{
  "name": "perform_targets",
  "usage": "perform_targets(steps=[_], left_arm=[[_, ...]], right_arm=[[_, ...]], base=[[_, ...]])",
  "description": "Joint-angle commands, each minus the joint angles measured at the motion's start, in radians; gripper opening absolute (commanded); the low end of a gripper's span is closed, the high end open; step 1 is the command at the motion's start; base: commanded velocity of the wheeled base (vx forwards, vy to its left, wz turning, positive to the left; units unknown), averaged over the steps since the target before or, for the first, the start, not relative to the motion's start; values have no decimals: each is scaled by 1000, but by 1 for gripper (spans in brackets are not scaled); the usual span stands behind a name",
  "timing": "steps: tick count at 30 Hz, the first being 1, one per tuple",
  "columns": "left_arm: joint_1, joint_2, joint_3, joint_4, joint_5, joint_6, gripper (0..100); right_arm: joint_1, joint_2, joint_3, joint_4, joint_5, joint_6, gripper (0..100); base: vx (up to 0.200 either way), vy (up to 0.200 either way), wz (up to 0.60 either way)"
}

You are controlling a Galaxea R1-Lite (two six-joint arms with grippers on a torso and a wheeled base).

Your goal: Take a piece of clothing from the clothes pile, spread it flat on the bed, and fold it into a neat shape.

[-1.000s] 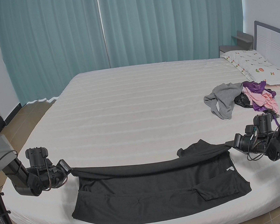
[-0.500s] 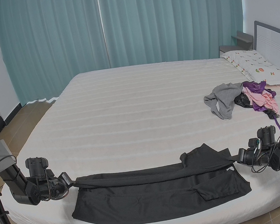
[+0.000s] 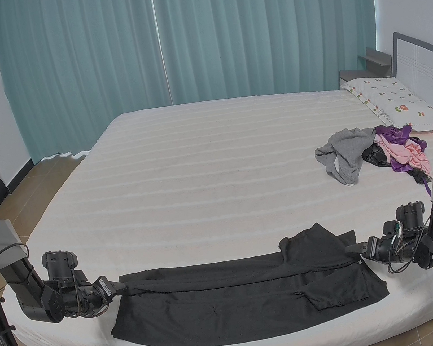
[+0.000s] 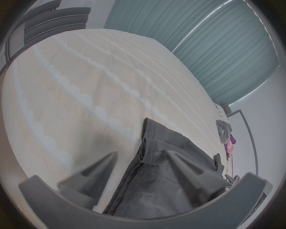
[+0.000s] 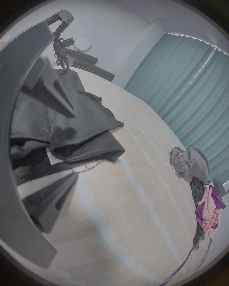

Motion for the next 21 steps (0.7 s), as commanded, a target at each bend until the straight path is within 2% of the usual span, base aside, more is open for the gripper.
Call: perform_targets(steps=[1, 5, 8, 13, 17, 21], left_arm=[[1, -5, 0, 0, 0, -3, 100], [2, -23, -14, 1, 0, -14, 100], [2, -33, -54, 1, 2, -26, 100], [-4, -20, -172, 19, 6, -138, 100], [-7, 53, -254, 23, 12, -143, 100], [-18, 116, -298, 23, 17, -143, 100]], right_arm=[[-9, -32, -11, 0, 2, 17, 100], [-16, -55, -39, -1, 4, 62, 100], [-15, -55, -91, 14, -3, 134, 100], [-1, -36, -149, 68, -1, 163, 100], [11, -21, -211, 147, -12, 190, 100], [13, -15, -225, 158, -13, 212, 100]], base=[[0, 0, 0], [0, 0, 0], [0, 0, 0], [0, 0, 0], [0, 0, 0], [0, 0, 0]])
